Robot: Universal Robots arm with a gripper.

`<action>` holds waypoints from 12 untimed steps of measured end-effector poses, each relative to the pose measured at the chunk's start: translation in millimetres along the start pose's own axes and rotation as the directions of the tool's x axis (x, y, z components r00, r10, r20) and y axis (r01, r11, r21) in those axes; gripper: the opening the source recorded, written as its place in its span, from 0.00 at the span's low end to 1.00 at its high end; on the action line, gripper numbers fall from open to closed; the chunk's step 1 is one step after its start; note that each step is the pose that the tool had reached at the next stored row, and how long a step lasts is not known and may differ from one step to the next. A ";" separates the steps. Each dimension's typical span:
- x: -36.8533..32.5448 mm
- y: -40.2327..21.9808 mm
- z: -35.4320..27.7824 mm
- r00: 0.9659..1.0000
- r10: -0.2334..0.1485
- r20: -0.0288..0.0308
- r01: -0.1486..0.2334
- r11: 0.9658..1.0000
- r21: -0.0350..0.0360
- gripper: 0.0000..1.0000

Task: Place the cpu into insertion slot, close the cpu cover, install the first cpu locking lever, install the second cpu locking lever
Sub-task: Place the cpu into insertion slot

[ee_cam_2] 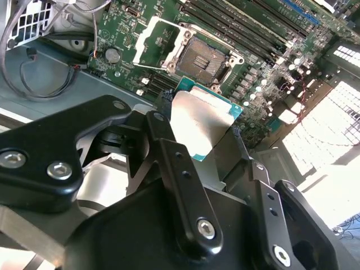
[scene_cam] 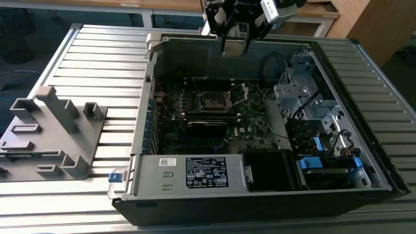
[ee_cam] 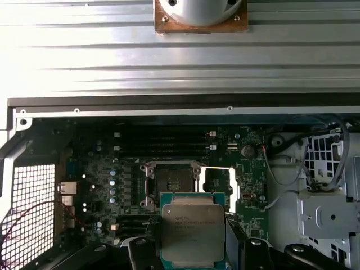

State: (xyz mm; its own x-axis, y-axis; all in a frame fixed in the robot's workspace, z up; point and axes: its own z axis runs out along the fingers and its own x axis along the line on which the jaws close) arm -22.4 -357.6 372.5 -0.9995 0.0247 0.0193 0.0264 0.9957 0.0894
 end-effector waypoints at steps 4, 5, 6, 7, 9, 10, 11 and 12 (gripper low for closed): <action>-0.1 -0.3 3.1 1.000 0.000 0.000 0.000 1.000 0.000 0.54; -0.1 -0.3 3.6 1.000 0.000 0.000 0.000 1.000 0.000 0.54; -0.1 -0.3 3.6 1.000 0.000 0.000 0.000 1.000 0.000 0.54; -0.1 -0.3 3.7 1.000 0.000 0.000 0.000 1.000 0.000 0.54; -0.1 -0.3 3.7 1.000 0.000 0.000 0.000 1.000 0.000 0.54; -0.1 -0.3 3.8 1.000 0.000 0.000 0.000 1.000 0.000 0.54; -0.1 -0.3 3.8 1.000 0.000 0.000 0.000 1.000 0.000 0.54; -0.1 -0.3 3.8 1.000 0.000 0.000 0.000 1.000 0.000 0.54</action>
State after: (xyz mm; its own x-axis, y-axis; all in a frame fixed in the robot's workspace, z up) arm -22.4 -357.6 368.7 -0.9995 0.0248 0.0193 0.0264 0.9957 0.0893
